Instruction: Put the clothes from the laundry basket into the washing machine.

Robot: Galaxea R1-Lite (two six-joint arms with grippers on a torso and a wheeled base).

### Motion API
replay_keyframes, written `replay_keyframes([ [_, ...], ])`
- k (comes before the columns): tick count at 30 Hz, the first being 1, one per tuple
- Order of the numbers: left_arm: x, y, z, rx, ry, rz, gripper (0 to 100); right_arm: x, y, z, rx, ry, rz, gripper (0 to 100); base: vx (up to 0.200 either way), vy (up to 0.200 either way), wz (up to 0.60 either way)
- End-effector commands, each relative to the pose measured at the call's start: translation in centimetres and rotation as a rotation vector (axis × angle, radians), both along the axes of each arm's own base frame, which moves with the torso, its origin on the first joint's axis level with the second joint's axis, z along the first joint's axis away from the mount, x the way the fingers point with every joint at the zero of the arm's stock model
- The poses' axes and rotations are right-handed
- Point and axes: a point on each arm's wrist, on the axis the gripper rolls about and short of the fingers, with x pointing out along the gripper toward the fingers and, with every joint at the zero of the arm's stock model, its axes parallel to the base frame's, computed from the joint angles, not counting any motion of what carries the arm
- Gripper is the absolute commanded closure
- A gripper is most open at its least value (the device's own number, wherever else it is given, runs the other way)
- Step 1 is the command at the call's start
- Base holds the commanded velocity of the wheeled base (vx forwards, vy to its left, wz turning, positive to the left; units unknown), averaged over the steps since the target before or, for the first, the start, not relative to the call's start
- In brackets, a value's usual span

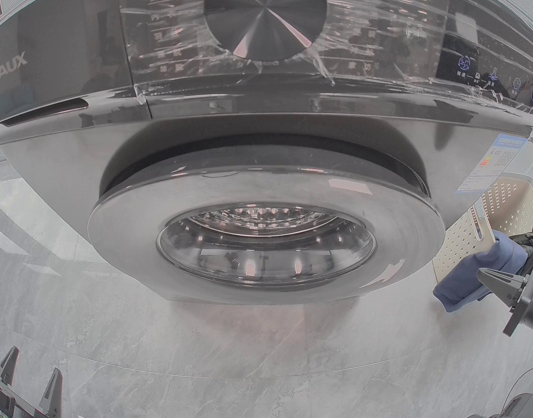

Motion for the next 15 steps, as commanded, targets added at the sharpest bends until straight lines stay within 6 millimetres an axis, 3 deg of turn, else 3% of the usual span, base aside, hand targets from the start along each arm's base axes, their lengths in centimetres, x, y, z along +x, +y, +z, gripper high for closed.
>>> replay_keyframes([
  [1, 0.0, 0.0, -0.5, 0.0, 0.004, 0.0, 0, 2.8, 2.0, -0.6, -0.037, 0.102, 0.047, 100, 0.0, 0.0, 0.0],
  [10, 0.0, 0.0, -0.5, 0.002, 0.004, -0.001, 0, 2.1, 1.7, -0.4, 0.019, 0.098, 0.011, 100, 0.0, 0.0, 0.0],
  [11, 0.0, 0.0, -0.5, 0.002, 0.004, -0.001, 0, 2.0, 1.7, -0.3, 0.022, 0.095, 0.011, 0, 0.0, 0.0, 0.0],
  [15, 0.0, 0.0, -0.5, 0.002, 0.004, -0.001, 0, 2.2, 1.8, 0.2, 0.035, 0.088, 0.014, 0, 0.0, 0.0, 0.0],
])
